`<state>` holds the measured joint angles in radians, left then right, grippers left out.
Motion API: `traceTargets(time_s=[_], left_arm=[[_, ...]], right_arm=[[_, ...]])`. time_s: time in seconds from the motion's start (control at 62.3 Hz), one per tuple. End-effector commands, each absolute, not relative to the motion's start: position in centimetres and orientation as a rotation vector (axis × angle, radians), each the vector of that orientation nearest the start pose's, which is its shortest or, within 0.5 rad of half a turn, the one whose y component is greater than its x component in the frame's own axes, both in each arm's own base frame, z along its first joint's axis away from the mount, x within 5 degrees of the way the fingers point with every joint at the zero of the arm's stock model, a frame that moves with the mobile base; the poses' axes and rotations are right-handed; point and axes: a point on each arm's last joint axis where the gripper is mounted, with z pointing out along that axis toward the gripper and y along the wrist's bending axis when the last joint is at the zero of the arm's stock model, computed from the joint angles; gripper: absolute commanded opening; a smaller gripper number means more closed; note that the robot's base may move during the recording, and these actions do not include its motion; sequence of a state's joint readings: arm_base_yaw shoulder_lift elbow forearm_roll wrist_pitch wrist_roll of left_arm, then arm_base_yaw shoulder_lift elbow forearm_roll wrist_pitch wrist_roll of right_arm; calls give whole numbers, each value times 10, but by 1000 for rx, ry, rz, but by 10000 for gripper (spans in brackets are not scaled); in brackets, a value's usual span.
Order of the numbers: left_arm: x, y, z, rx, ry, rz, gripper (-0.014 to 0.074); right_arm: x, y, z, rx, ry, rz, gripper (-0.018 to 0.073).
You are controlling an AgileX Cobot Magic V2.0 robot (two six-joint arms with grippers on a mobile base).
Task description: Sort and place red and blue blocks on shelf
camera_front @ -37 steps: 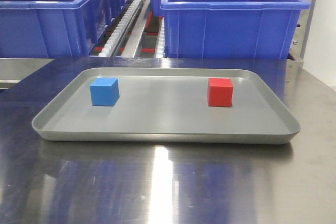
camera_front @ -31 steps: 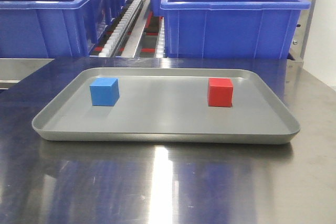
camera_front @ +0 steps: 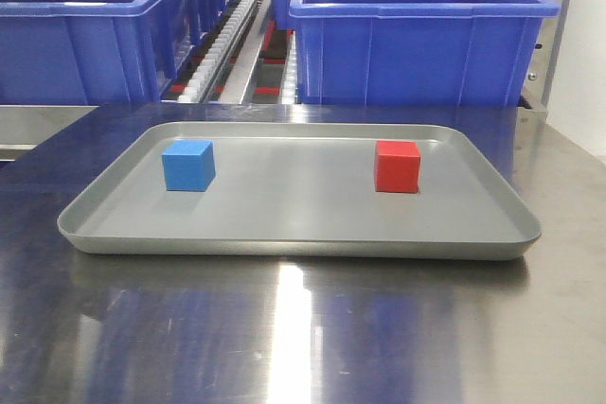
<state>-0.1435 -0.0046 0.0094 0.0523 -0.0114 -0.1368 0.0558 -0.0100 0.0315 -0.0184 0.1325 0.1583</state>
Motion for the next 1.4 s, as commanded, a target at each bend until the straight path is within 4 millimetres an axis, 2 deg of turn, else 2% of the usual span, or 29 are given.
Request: traceTargets(time_s=[0.0, 1.381], left_arm=[[54, -8, 210, 48, 1402, -196, 123], [54, -8, 210, 48, 1402, -196, 123]], right_arm=[[56, 3, 200, 55, 1529, 144, 49], [56, 3, 201, 39, 1527, 127, 49]])
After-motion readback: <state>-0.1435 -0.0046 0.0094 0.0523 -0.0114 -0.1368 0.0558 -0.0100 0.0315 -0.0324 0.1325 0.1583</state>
